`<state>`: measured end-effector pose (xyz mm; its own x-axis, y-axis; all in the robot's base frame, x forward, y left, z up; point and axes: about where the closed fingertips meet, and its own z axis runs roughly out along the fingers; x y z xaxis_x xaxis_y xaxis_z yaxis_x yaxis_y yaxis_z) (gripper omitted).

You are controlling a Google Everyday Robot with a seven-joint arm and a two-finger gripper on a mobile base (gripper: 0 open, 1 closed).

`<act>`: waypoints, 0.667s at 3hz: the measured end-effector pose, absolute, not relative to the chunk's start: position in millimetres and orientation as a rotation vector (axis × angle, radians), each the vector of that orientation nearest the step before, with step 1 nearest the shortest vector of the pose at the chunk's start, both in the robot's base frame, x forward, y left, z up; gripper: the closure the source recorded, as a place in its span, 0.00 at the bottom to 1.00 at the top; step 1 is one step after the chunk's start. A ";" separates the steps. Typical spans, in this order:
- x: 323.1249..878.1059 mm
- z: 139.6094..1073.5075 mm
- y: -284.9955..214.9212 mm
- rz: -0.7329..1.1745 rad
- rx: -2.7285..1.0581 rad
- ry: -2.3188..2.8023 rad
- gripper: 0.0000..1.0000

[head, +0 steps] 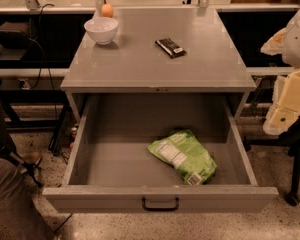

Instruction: Pick green rice chip bag from top drawer and place on counter

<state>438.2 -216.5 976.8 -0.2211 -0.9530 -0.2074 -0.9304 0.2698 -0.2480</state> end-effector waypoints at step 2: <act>443.8 964.4 -210.1 -0.078 -1.680 2.263 0.00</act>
Offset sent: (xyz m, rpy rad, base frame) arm 0.0045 0.0027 -0.0088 -0.0019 0.0039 -0.0546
